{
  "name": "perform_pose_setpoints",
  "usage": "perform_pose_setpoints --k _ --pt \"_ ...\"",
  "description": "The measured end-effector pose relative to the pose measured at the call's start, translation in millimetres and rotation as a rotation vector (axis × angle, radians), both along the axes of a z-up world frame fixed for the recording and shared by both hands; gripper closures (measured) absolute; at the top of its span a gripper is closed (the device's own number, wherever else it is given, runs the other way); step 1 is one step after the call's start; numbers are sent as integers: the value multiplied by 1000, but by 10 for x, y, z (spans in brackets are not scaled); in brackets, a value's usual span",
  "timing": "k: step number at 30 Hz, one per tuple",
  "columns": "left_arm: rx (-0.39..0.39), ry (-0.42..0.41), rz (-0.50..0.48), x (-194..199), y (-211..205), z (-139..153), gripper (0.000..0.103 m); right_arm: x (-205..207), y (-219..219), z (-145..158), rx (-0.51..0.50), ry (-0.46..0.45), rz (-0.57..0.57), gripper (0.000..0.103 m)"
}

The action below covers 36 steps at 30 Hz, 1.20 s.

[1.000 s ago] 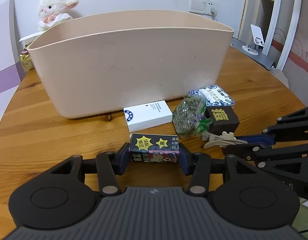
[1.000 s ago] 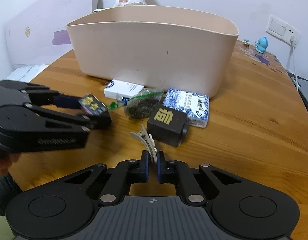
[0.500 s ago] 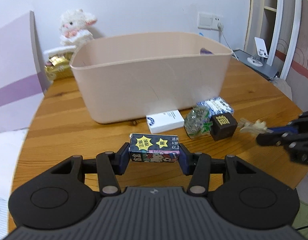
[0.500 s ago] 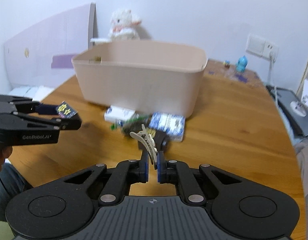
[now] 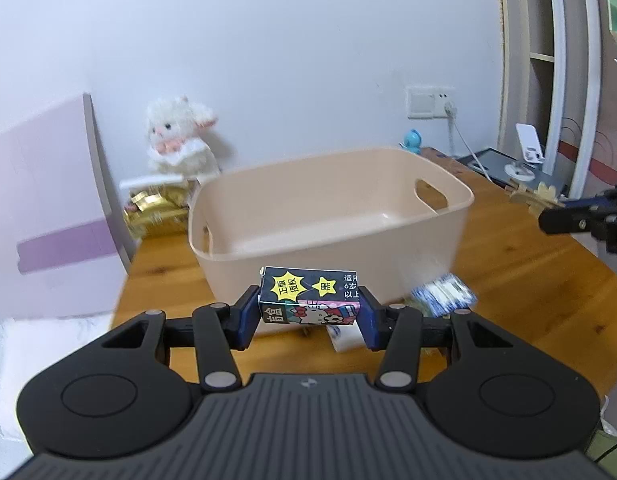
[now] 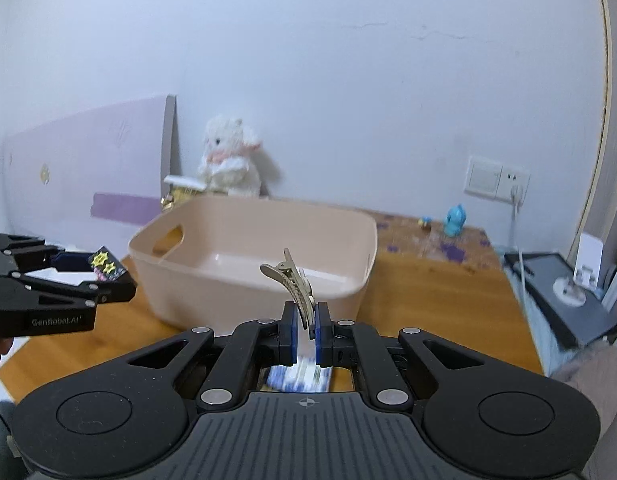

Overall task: Organize objects
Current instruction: 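Carry the box and clip over the basket and open both grippers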

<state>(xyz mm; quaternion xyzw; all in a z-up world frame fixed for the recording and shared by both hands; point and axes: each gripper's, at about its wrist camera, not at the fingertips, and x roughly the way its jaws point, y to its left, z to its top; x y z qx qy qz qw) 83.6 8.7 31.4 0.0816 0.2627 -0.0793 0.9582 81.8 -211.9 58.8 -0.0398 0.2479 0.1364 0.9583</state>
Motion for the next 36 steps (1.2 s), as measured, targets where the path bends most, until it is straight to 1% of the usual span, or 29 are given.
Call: perform_pose_setpoints --k 2,7,12,16,23,26,27,30,31,32,33,34,35,36 --pt "21 -12 10 83 -17 58 51 119 0 50 -2 -14 -4 95" --pt "33 -26 27 342 -11 152 51 470 14 90 -8 -22 -14 95" --pt "37 -7 49 704 -20 129 51 821 36 32 -9 -9 -24 95" --pt "51 29 61 1023 -64 24 51 1069 90 -95 -17 20 -30 95" --pt "68 126 93 1492 -126 -246 51 1452 253 -402 -72 117 -13 95" --pt "58 168 116 1640 -109 -336 51 1546 335 -536 -112 156 -6 95" --pt "65 175 124 1673 -115 -363 51 1571 349 -572 -119 167 -5 95" --pt "85 182 131 1738 -137 -415 51 1629 345 -663 -115 197 -13 95" --pt "87 189 132 1761 -136 -428 51 1631 348 -662 -117 193 -19 94" --pt "89 195 133 1782 -142 -438 51 1631 336 -661 -109 198 -20 92" --pt "89 200 133 1801 -142 -448 50 1633 323 -658 -96 199 -19 80" --pt "83 207 133 1815 -136 -457 50 1621 310 -646 -87 194 -20 78" --pt "68 214 131 1823 -126 -458 50 1601 300 -631 -84 186 -21 70" --pt "49 216 126 1824 -115 -454 48 1583 291 -614 -86 177 -29 60"
